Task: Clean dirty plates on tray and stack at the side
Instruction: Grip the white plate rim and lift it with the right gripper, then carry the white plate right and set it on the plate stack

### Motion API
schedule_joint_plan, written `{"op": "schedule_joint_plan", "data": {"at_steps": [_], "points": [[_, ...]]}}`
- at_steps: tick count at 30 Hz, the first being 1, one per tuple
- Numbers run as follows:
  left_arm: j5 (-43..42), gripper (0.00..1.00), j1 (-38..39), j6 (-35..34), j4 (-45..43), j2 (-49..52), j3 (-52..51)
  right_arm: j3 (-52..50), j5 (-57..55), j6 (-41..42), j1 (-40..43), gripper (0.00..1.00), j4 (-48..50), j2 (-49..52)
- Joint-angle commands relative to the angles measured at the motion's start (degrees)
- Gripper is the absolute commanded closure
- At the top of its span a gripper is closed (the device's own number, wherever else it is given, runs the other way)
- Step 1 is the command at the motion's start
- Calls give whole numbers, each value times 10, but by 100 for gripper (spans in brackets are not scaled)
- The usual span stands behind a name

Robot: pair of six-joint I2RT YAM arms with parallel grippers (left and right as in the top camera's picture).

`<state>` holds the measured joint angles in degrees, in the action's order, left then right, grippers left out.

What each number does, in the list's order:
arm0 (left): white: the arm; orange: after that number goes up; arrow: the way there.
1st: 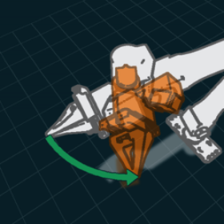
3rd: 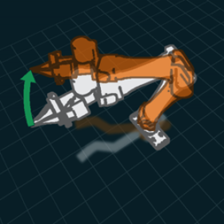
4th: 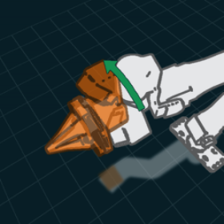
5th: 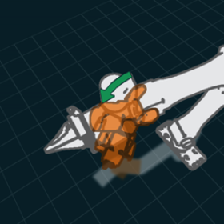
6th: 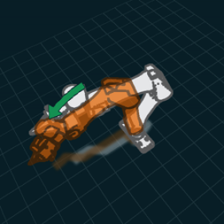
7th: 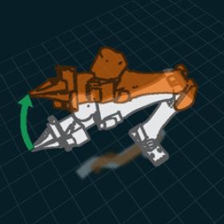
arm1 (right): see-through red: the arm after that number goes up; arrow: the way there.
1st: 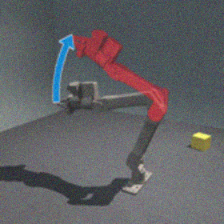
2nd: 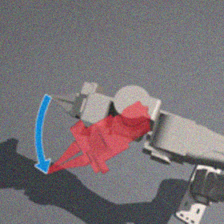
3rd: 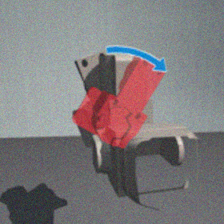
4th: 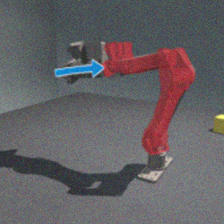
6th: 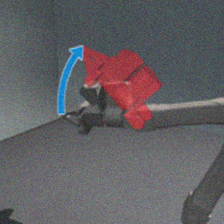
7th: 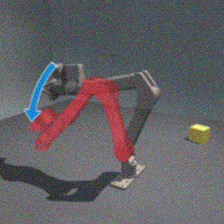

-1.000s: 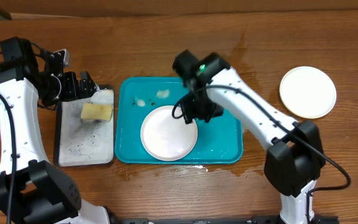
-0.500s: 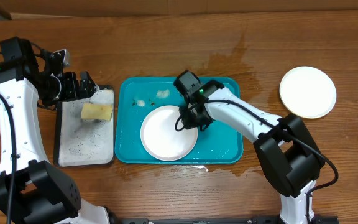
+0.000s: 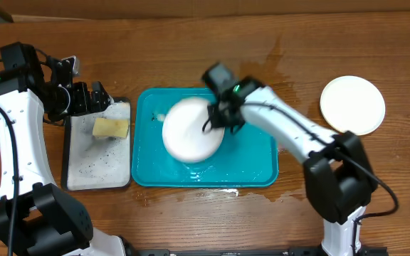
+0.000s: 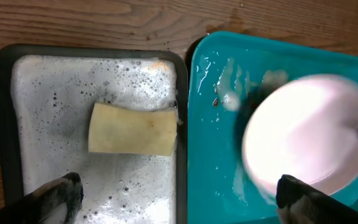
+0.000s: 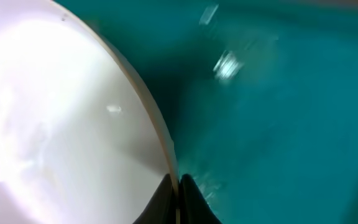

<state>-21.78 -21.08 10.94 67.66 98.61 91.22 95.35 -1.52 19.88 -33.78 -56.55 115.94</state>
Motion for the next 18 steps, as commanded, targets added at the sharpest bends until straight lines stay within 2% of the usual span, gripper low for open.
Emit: {"op": "schedule_joint_plan", "data": {"at_steps": [1,4,9,14,18], "points": [[2,0,2,4,-2,4,7,82,-29,34,73,96,-32,-64],[2,0,2,4,-2,4,8,113,-29,42,150,96,-70,-82],[2,0,2,4,-2,4,8,108,-29,44,310,96,-110,-88],[2,0,2,4,-2,4,8,63,-27,44,461,96,-97,-85],[2,0,2,4,-2,4,8,17,-18,41,551,96,-76,-85]]}}
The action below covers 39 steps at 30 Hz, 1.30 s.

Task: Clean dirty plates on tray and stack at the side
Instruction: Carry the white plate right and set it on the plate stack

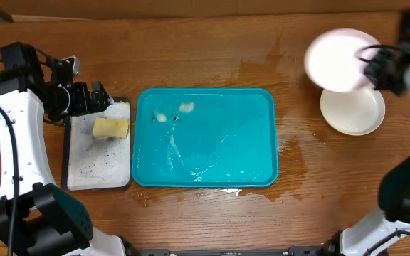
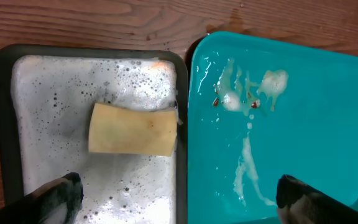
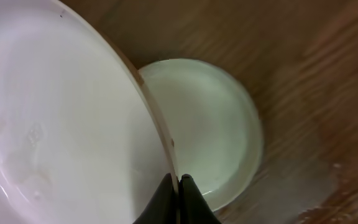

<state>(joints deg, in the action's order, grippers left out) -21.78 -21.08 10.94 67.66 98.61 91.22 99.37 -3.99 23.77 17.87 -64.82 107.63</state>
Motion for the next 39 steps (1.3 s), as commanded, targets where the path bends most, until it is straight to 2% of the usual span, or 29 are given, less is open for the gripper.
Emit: {"op": "schedule_joint_plan", "data": {"at_steps": [1,6,13,14,15,16,20,26,29,30,31,32,39], "points": [[2,0,2,4,-2,4,8,-35,8,2,49,96,13,-1],[2,0,2,4,-2,4,8,-87,44,-2,90,96,44,-1],[2,0,2,4,-2,4,8,-122,57,-2,81,95,55,-1],[2,0,2,4,-2,4,8,-125,55,-1,78,80,53,-1],[2,0,2,4,-2,4,8,-127,56,-1,77,57,51,-1],[2,0,2,4,-2,4,8,-127,56,-1,76,44,49,-2],[2,0,2,4,-2,4,8,-118,59,-3,76,35,43,-2],[2,0,2,4,-2,4,8,-96,238,-109,41,34,-1,-2],[2,0,2,4,-2,4,8,-96,259,-158,-12,33,-18,-2],[2,0,2,4,-2,4,8,-96,259,-168,-32,30,-20,-2],[2,0,2,4,-2,4,8,-96,260,-167,-53,21,-21,-2],[2,0,2,4,-2,4,8,-96,260,-163,-74,0,-22,-2],[2,0,2,4,-2,4,8,-96,259,-163,-197,0,15,-2]]}}
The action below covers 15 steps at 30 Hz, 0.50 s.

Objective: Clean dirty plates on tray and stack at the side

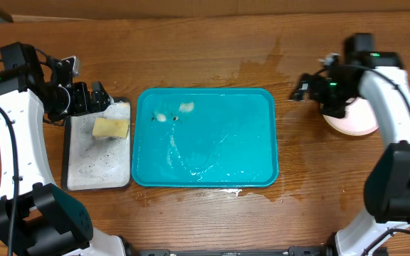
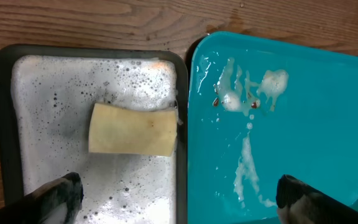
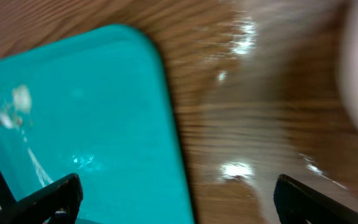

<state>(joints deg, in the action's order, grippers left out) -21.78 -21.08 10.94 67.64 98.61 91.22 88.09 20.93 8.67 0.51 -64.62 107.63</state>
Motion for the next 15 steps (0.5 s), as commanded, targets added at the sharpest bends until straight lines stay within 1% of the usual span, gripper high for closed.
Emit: {"op": "schedule_joint_plan", "data": {"at_steps": [1,7,15], "points": [[2,0,2,4,-2,4,8,17,10,-12,-35,0,21,-2],[2,0,2,4,-2,4,8,17,10,-12,-83,0,61,-2],[2,0,2,4,-2,4,8,17,10,-12,-87,0,65,-2]]}}
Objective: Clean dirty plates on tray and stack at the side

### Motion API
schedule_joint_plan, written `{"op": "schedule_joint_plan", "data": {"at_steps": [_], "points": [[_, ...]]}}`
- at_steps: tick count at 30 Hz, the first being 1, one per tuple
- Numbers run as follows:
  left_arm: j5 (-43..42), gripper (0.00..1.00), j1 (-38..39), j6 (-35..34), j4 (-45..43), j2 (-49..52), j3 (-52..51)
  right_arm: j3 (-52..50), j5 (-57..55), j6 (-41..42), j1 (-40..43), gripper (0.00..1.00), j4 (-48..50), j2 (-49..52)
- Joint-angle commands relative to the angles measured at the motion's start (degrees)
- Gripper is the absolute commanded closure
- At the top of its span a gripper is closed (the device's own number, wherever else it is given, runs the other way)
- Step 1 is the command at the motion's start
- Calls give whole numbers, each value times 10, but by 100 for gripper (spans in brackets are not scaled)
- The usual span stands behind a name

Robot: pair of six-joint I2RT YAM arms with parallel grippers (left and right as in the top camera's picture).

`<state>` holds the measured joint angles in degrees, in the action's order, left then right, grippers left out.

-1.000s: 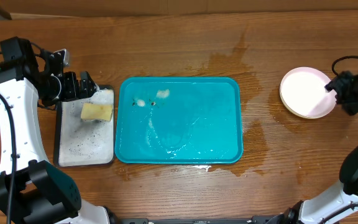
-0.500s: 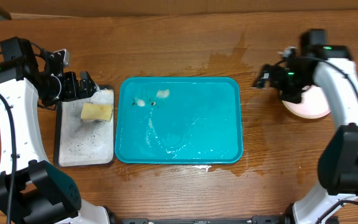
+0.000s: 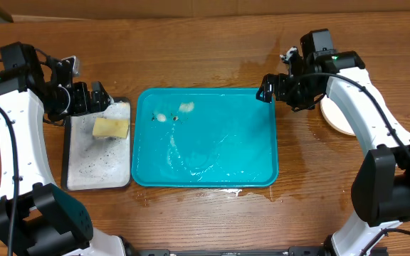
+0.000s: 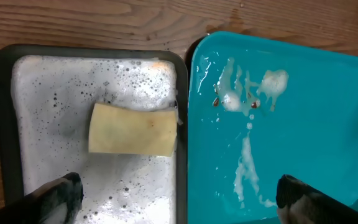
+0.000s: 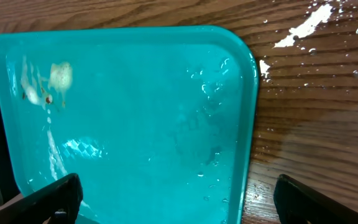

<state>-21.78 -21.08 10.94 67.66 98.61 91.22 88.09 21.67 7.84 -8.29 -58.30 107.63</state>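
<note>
The teal tray (image 3: 205, 153) holds no plate, only foam and crumbs (image 3: 173, 112) near its far left corner, also seen as foam and crumbs (image 4: 250, 90). White plates (image 3: 331, 119) lie stacked on the table at the right, partly hidden by my right arm. My right gripper (image 3: 276, 75) hangs open and empty over the tray's far right corner (image 5: 244, 56). My left gripper (image 3: 84, 80) is open and empty above the soapy grey tray (image 4: 5, 124), where the yellow sponge (image 4: 132, 129) lies.
Water is spread over the wood (image 3: 262, 67) behind and right of the teal tray, with more puddles (image 5: 303, 28) in the right wrist view. The grey tray (image 3: 77, 171) sits close against the teal tray's left edge.
My right gripper has moved left, from beside the plate stack to above the teal tray's far right corner, still open. The left arm, sponge and trays are unchanged.
My right gripper was shut on a white plate's rim over the teal tray. Then it held that plate above another plate at the table's right side. Later it was open with the plate lying on the stack. Now it hangs over the tray corner.
</note>
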Motion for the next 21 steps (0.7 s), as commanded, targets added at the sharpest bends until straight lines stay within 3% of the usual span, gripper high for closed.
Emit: {"op": "schedule_joint_plan", "data": {"at_steps": [1,7,13,18,20,21], "points": [[2,0,2,4,-2,4,8,16,3,-4,1,0,2,-2],[2,0,2,4,-2,4,8,12,-138,-4,-2,0,4,-64],[2,0,2,4,-2,4,7,12,-266,-4,-10,0,55,-228],[2,0,2,4,-2,4,8,12,-282,-5,-10,0,69,-373],[2,0,2,4,-2,4,8,12,-314,-4,-10,11,67,-432],[2,0,2,4,-2,4,8,11,-320,-4,-10,10,69,-457]]}}
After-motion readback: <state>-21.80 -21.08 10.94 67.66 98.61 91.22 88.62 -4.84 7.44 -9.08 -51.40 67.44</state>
